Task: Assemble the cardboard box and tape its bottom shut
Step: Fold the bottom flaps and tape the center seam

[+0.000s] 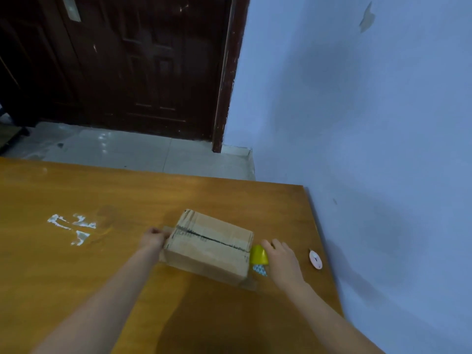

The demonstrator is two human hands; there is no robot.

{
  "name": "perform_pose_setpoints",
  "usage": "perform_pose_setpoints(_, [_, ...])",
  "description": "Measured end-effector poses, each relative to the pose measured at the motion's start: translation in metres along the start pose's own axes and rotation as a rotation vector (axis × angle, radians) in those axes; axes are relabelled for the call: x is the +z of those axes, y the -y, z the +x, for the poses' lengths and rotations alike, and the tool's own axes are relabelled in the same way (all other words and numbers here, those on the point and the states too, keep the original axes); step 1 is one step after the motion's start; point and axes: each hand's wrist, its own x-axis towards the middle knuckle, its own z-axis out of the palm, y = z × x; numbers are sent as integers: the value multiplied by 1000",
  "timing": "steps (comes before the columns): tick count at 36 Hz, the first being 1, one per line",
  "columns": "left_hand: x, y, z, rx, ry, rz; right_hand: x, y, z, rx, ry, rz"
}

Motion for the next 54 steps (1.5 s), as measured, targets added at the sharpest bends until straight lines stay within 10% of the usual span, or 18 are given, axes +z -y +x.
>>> perform_pose_setpoints(11, [11, -44, -49, 499, 40, 584, 21, 3, -10, -26, 2, 319])
perform_pose_setpoints(24, [21, -42, -47, 462, -45, 763, 19, -28, -23, 10, 289, 938])
perform_pose_setpoints(36, [30, -37, -46, 477, -191, 869, 25, -16, -17, -178, 63, 318])
perform_pose_setpoints(54, [35, -38, -52, 477, -288, 863, 13, -10, -14, -151, 204, 367])
